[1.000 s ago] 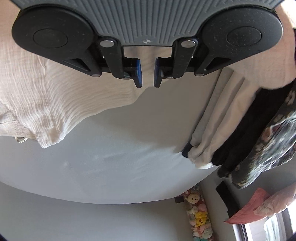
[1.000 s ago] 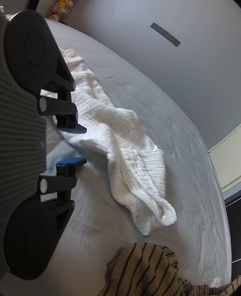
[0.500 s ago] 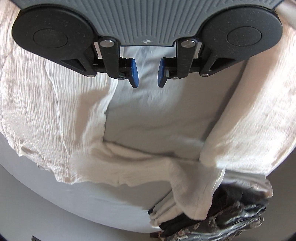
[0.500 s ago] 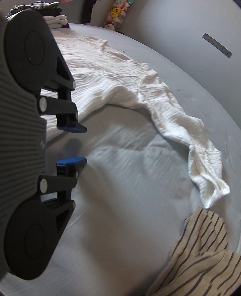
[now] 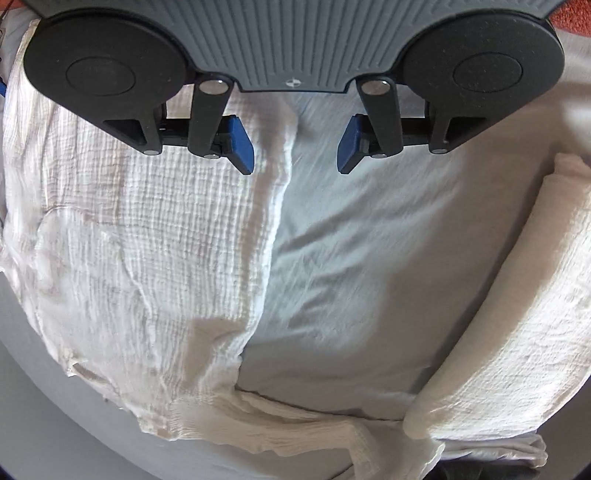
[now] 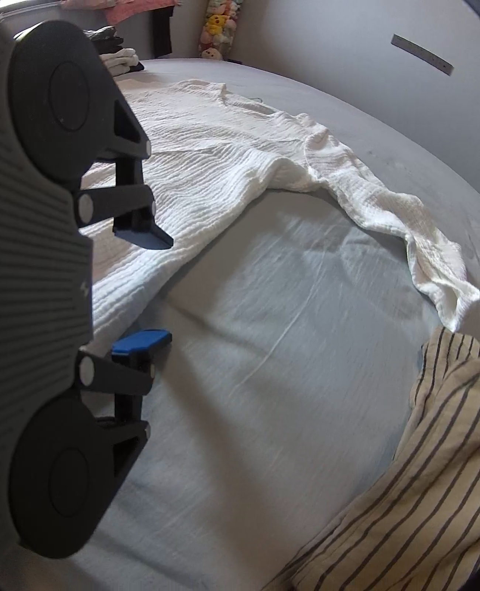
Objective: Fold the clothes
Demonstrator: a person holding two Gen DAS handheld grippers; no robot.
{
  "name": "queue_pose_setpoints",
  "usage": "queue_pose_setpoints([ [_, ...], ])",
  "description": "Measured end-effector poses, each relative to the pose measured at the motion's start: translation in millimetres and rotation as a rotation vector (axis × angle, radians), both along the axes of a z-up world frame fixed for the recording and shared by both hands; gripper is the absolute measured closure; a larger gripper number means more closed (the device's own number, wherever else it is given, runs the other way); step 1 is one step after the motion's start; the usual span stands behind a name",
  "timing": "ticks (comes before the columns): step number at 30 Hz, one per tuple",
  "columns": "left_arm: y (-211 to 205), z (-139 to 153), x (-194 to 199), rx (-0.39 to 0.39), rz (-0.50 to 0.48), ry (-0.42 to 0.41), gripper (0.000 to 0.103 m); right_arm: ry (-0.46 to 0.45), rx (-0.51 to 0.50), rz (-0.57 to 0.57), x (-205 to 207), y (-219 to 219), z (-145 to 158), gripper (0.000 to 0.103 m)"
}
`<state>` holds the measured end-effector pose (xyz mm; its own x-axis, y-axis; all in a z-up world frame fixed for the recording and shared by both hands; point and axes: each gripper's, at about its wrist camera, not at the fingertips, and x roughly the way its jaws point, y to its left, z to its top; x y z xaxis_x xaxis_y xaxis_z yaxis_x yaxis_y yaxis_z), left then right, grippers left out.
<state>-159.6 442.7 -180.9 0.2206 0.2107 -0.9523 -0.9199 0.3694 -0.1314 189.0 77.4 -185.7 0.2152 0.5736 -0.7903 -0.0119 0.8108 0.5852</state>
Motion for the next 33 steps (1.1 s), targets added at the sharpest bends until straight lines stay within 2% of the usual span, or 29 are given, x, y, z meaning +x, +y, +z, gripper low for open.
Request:
queue_pose_setpoints([
  [3,-0.7,-9.1,4.1,-0.058,-0.03,0.03,0.047,0.064,-0.024,-0.016,1.0,-3.7,-3.8,0.044],
  [5,-6.1,-9.8,10.2,-0.05,-0.082,0.044,0.061,0.077,-0.04,0.004,-0.5,-1.8,-3.3,0.044],
  [7,-12.9,-10.1,16.7,-0.028,-0.13,0.065,0.081,0.052,-0.081,0.049,-3.9,6.8,0.4,0.045],
  [9,-18.9,-11.8,20.7,-0.011,-0.158,0.08,0.095,-0.002,-0.131,0.099,-10.0,16.6,6.0,0.05],
  [10,-19.4,-11.8,21.3,-0.005,-0.16,0.08,0.096,-0.029,-0.156,0.124,-13.1,21.5,8.8,0.064],
  [11,-18.6,-11.3,21.0,-0.001,-0.154,0.074,0.097,-0.056,-0.181,0.149,-16.2,26.4,11.6,0.084],
  [12,-17.4,-10.6,20.1,0.003,-0.146,0.064,0.097,-0.083,-0.206,0.174,-19.3,31.4,14.4,0.09],
  [15,-15.9,-11.6,20.6,0.007,-0.146,0.053,0.097,-0.181,-0.249,0.221,-31.7,41.2,27.9,0.096],
  [20,-12.8,-13.6,25.1,0.008,-0.155,0.038,0.097,-0.233,-0.216,0.312,-60.4,67.7,47.4,0.096],
  [24,-10.5,-15.5,25.1,-0.001,-0.155,0.019,0.097,-0.264,-0.178,0.425,-89.0,110.9,56.3,0.094],
  [27,-7.8,-16.2,21.2,-0.016,-0.143,-0.004,0.097,-0.27,-0.187,0.517,-109.0,144.3,56.3,0.088],
  [29,-6.9,-16.3,19.7,-0.023,-0.139,-0.015,0.097,-0.28,-0.183,0.551,-117.5,154.6,59.4,0.075],
  [33,-6.9,-15.3,18.8,-0.024,-0.141,-0.019,0.097,-0.315,-0.157,0.563,-121.4,153.7,74.8,0.069],
])
